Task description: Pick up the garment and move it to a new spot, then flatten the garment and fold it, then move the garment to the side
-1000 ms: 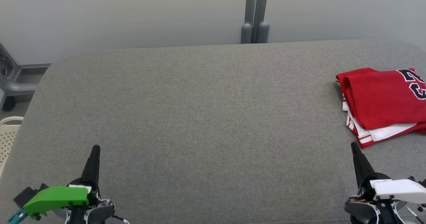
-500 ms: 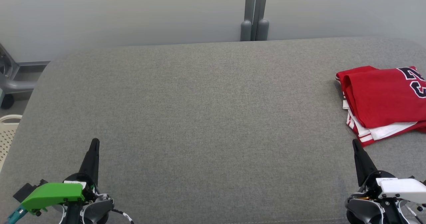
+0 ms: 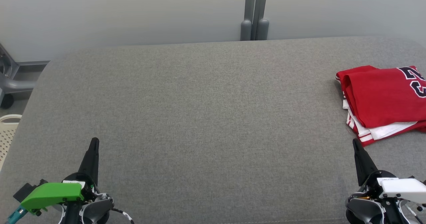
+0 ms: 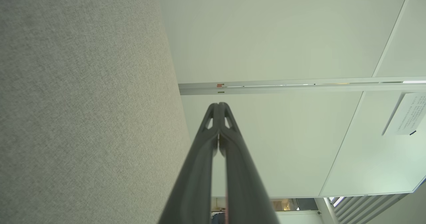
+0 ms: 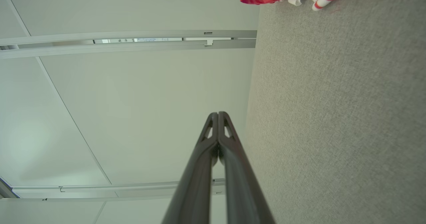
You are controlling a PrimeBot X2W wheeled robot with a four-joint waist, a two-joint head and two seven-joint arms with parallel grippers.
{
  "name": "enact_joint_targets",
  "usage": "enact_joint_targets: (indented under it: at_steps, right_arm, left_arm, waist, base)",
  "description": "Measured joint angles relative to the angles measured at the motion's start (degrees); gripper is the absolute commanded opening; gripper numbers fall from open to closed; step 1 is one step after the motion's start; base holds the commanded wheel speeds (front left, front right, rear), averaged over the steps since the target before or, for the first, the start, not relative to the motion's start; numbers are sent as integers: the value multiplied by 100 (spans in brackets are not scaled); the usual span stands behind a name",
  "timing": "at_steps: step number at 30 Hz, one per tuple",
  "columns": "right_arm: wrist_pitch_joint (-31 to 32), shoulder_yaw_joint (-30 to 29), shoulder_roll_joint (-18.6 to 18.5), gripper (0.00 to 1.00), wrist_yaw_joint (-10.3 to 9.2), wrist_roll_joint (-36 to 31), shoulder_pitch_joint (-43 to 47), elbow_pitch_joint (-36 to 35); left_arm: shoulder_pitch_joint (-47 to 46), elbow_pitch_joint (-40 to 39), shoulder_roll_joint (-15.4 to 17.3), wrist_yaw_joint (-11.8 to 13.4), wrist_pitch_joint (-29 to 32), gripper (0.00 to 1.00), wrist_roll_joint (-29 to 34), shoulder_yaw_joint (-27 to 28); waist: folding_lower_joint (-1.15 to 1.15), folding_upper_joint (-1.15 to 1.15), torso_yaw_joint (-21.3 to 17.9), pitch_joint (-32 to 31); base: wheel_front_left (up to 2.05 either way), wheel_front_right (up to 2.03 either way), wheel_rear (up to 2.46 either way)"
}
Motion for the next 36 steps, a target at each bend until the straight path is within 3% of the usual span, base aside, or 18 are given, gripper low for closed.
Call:
enact_joint_targets:
  at_steps: [36]
  right_arm:
    - [0, 0, -1, 0, 0, 0, 0, -1]
  left_arm:
    - [-2, 0, -2, 0, 0, 0, 0, 1]
  waist:
    - [0, 0, 0, 0]
  base:
    - [0, 0, 0]
